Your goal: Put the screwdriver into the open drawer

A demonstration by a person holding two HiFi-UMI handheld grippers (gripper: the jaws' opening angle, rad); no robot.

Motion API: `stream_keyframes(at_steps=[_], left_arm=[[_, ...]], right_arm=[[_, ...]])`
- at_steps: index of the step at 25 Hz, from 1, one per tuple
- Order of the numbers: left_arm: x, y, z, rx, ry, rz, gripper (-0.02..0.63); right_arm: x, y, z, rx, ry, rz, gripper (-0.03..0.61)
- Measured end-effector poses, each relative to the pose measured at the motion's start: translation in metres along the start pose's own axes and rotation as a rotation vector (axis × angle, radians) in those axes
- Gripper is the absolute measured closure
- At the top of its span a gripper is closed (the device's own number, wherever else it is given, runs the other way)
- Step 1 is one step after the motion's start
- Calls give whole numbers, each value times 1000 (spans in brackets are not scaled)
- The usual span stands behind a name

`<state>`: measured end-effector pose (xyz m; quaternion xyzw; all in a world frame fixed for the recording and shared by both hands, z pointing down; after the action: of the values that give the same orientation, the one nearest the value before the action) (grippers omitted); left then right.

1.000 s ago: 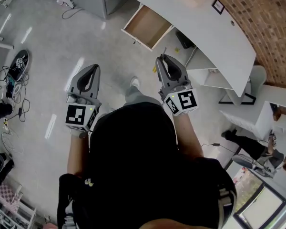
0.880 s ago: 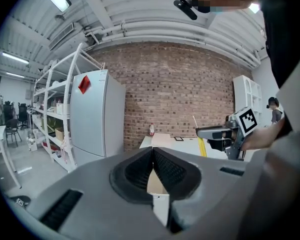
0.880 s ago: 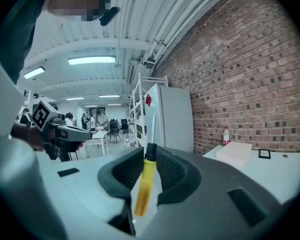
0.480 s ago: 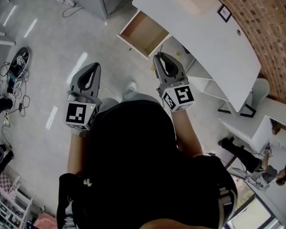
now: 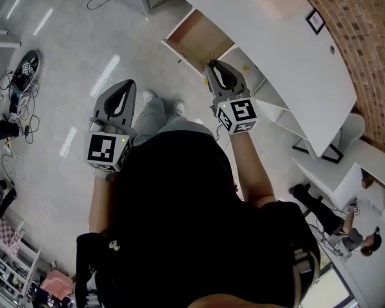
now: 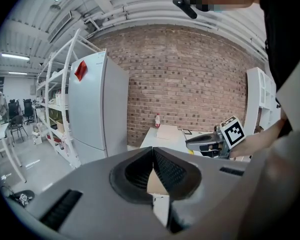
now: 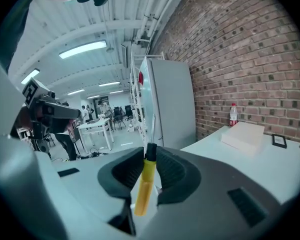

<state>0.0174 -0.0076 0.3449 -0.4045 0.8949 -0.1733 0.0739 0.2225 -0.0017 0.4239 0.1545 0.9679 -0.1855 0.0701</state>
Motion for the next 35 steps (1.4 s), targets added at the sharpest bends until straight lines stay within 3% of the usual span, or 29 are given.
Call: stream_keyframes(at_steps=[16, 35], left_arm=[[95, -53, -34, 99, 44, -23, 609], [141, -67, -124, 266, 85, -57, 609]], right_arm=[[-48, -127, -95, 251, 32, -42, 497], [-100, -235, -257, 544, 110, -105, 497]])
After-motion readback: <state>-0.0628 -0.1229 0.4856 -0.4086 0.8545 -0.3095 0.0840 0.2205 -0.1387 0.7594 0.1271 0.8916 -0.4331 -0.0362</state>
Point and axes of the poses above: the fingertips, and each gripper's own axes: y backward along the fingers, x to its left, z out of its top, the point moved 1 cm from there along y, backward along the fingers, and after that the axes turned 4 degrees about -y, right-handed, at the moved point
